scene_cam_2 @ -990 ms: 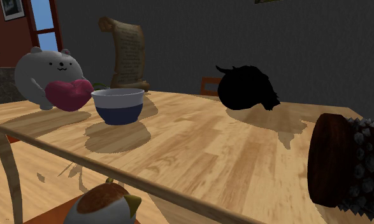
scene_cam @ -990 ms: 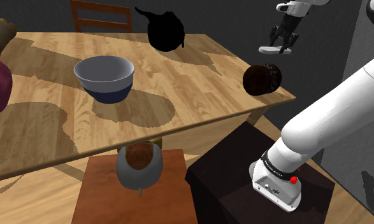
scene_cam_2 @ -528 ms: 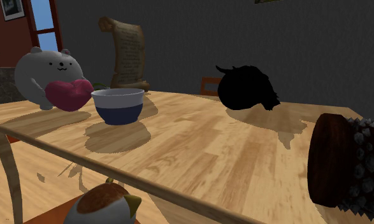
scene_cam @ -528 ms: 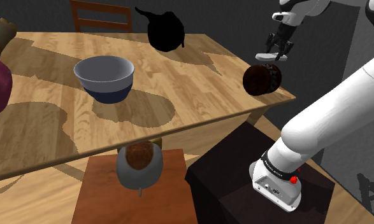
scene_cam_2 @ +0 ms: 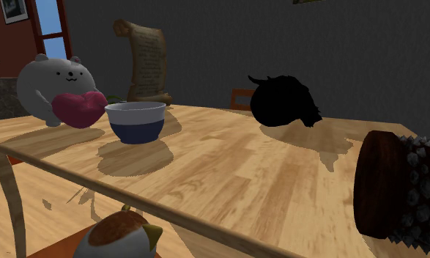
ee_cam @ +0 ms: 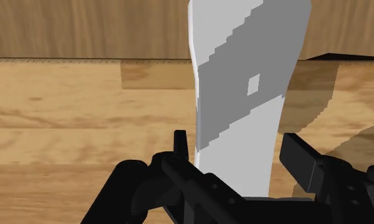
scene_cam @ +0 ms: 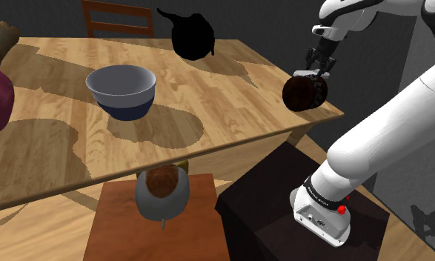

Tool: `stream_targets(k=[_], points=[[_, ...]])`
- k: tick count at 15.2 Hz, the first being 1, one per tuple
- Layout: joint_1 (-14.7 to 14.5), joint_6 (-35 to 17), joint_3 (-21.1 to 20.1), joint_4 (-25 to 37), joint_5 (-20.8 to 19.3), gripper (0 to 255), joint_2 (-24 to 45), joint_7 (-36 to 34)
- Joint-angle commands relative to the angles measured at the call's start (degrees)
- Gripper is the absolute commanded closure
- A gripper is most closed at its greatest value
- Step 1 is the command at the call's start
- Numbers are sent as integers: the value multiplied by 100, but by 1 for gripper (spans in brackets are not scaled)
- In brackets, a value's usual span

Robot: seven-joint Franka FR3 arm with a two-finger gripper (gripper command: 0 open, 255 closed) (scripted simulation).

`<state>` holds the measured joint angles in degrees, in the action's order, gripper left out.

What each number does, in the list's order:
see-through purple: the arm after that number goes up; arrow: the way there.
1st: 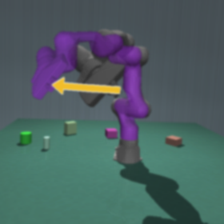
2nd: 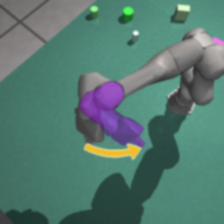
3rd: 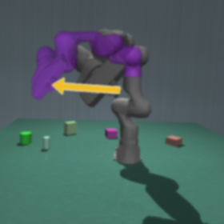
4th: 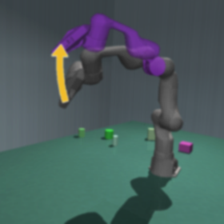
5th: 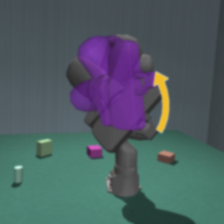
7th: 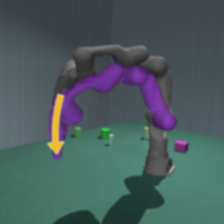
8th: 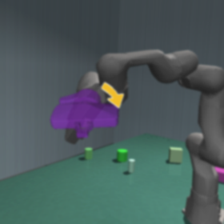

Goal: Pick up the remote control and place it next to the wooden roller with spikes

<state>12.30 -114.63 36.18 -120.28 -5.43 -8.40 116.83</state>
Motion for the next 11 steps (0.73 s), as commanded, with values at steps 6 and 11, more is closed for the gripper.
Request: stream_targets(k=[6,11], points=[[4,-567,68,-382,112,255,213,91],[4,-904,105,-585,210,255,374,167]])
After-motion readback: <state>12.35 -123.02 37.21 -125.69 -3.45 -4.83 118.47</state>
